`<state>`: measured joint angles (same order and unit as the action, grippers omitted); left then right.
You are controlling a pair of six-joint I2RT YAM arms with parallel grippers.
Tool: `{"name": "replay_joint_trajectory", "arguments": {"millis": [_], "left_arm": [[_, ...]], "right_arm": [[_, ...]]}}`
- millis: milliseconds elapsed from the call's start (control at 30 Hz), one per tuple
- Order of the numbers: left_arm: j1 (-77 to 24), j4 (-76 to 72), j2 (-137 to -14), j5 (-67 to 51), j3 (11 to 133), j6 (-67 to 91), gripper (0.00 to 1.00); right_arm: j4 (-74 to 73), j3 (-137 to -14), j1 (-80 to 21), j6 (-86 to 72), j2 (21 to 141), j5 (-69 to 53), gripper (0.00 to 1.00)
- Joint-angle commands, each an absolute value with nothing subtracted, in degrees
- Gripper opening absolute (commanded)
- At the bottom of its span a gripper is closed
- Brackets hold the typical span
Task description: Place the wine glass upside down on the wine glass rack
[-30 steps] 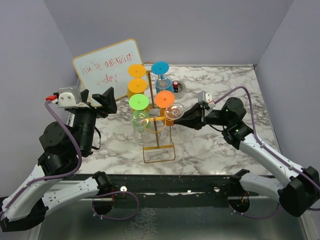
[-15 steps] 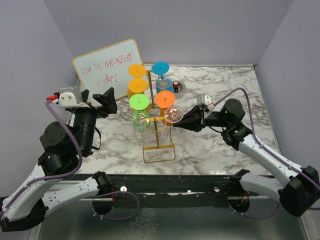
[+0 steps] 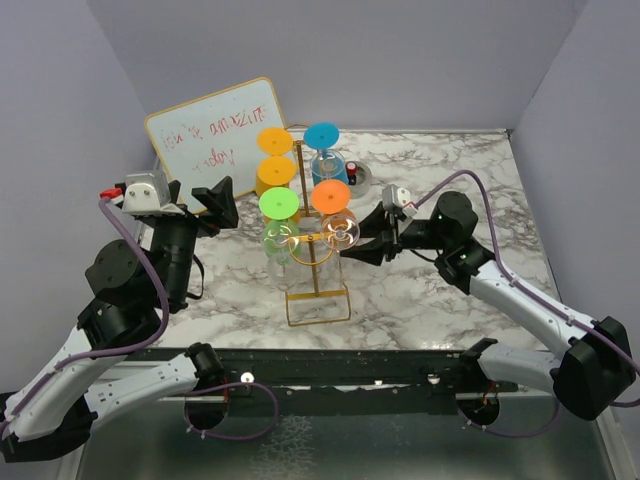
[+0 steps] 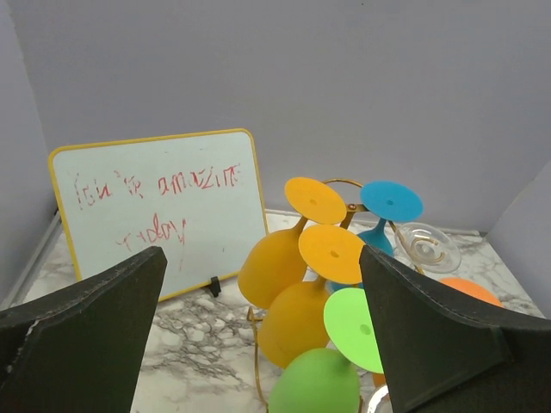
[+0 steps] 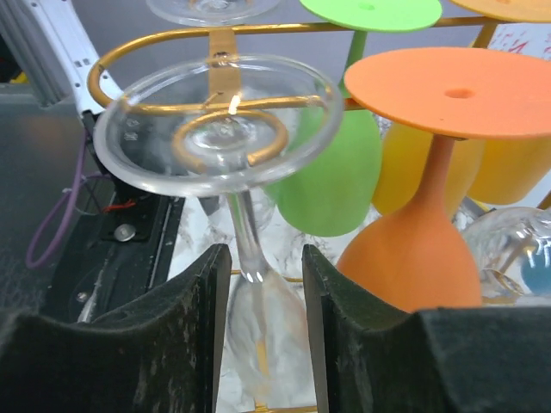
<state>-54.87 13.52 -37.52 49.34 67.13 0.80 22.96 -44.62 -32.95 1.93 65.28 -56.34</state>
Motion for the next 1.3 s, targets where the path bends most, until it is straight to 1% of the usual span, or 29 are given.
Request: {"name": "replay_joint_trajectory", "arguments": {"millis": [0, 100, 233, 400, 467, 567, 633, 767, 833, 1100, 1267], "left_arm": [[-55.11, 17.76, -39.04, 48.3, 69.5, 1.58, 0.96], [-55.11, 19.53, -39.49, 47.41, 70.16, 1.41, 0.98], [-55.11, 21.59, -39.28, 47.92, 70.54, 0.46, 0.99], [-55.11, 23.46, -36.83, 55.58, 69.81, 0.26, 0.99], [-55.1, 24.32, -34.69, 57.66, 69.03, 0.56, 0.99], [-55.11, 25.74, -30.65, 61.64, 67.3, 2.23, 0.99], [-55.11, 28.36, -28.33, 63.78, 66.97, 4.64, 0.99], [-55.11, 33.65, -24.42, 63.09, 67.77, 9.65, 0.99], [-55.11, 36.32, -23.46, 61.64, 68.48, 11.04, 0.99], [-55.11, 50.78, -26.3, 56.11, 74.14, 16.28, 0.99], [-55.02, 54.19, -27.07, 51.34, 78.28, 16.02, 0.99]], "right_arm": [[22.0, -45.15, -33.33, 1.46, 65.26, -55.63, 0.51], [21.15, -44.46, -33.37, 0.85, 63.78, -53.08, 0.61], [17.39, -44.34, -33.32, 0.38, 60.26, -48.21, 0.7], [9.24, -44.06, -33.31, -2.47, 54.9, -40.62, 0.86], [6.99, -43.32, -33.34, -4.7, 52.22, -35.28, 0.96], [1.96, -44.18, -33.32, -9.67, 48.2, -20.52, 0.96], [-3.92, -45.77, -33.36, -13.1, 45.81, -9.21, 0.96], [-19.59, -51.03, -33.33, -23.0, 41.64, 13.49, 0.97], [-28.35, -54.03, -33.31, -27.05, 40.18, 20.12, 0.98], [-55.24, -64.36, -33.31, -38.8, 37.36, 32.66, 1.0], [-63.59, -71.59, -33.32, -38.44, 37.11, 36.67, 0.99]]}}
